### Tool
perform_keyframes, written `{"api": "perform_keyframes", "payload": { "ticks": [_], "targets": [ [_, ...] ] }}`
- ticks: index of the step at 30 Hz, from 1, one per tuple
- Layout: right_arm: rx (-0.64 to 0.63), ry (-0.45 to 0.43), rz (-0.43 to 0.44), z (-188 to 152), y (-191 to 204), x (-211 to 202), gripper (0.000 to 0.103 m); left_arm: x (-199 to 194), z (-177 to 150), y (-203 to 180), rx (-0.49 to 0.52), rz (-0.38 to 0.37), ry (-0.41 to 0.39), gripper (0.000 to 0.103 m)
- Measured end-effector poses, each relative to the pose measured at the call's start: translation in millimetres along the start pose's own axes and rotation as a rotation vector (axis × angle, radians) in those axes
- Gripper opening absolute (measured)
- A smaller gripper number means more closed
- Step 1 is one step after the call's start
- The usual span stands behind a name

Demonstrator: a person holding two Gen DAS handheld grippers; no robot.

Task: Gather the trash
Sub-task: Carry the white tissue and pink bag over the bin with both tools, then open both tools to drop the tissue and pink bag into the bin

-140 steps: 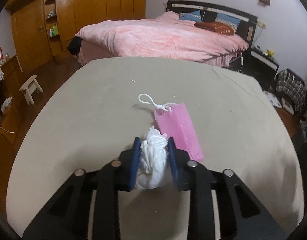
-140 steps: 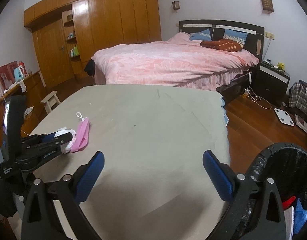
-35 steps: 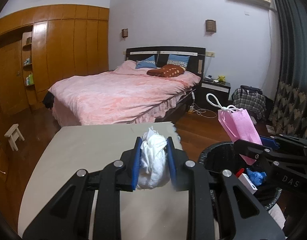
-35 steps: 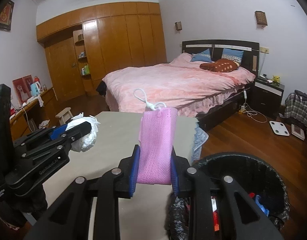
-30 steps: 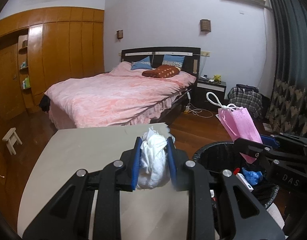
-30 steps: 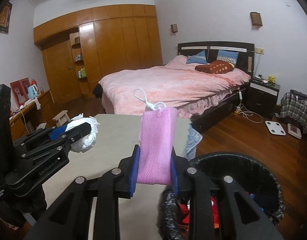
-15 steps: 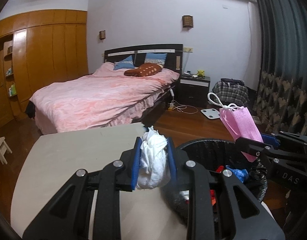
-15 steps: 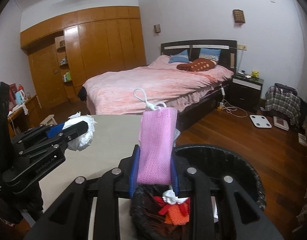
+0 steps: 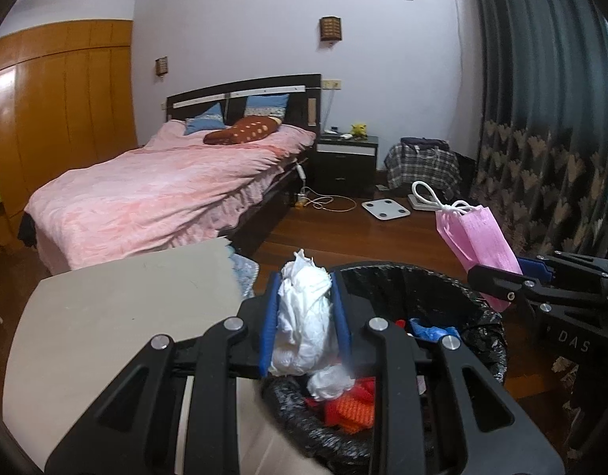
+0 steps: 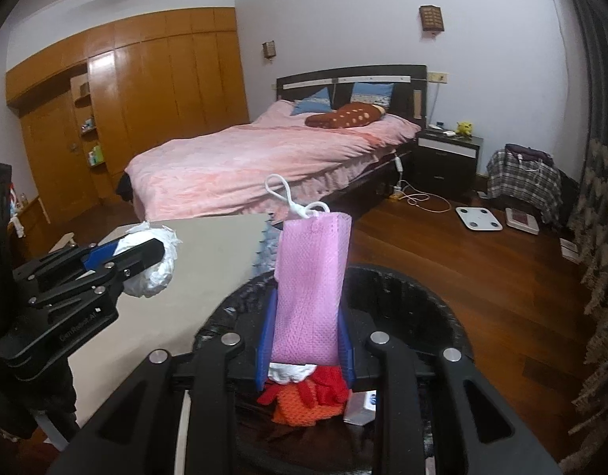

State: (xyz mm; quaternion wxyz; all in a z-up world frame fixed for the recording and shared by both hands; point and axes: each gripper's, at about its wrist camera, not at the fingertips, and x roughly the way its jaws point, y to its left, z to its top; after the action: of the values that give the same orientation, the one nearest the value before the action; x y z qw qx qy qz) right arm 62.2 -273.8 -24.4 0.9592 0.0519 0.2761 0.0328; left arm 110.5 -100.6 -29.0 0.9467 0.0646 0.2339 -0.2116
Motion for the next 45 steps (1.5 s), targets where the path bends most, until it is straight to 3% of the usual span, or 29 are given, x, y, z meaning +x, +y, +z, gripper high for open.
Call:
{"api": "perform_keyframes", "payload": {
  "ticks": [15, 33, 37, 39, 41, 45],
  "targets": [
    [0.019, 0.038, -0.064, -12.2, -30.3, 10.8, 0.027, 41.4, -5.3, -31.0, 0.046, -0.065, 0.022, 0.026],
    [0.061, 0.103, -0.060, -25.8, -61.4, 54.7, 0.027, 99.6, -12.8, -37.5, 0.031, -0.098, 0.086, 0.026],
    [0.062, 0.123, -0.072, -31.1, -70.0, 65.5, 0.036, 112.6, -16.0, -40.9, 0.029, -0.115, 0.112, 0.028],
    [0.062, 0.135, -0.086, -35.5, -73.5, 70.4, 0.047, 117.8, -18.1, -41.6, 0.027, -0.126, 0.128, 0.033],
    [0.071, 0.146, -0.092, -39.5, -77.2, 72.7, 0.061, 120.7, -19.6, -38.3, 0.023, -0.134, 0.138, 0.046],
    [0.074, 0.145, -0.108, -44.6, -79.1, 68.2, 0.078, 119.6, -21.3, -30.4, 0.007, -0.131, 0.140, 0.066]
  ]
}}
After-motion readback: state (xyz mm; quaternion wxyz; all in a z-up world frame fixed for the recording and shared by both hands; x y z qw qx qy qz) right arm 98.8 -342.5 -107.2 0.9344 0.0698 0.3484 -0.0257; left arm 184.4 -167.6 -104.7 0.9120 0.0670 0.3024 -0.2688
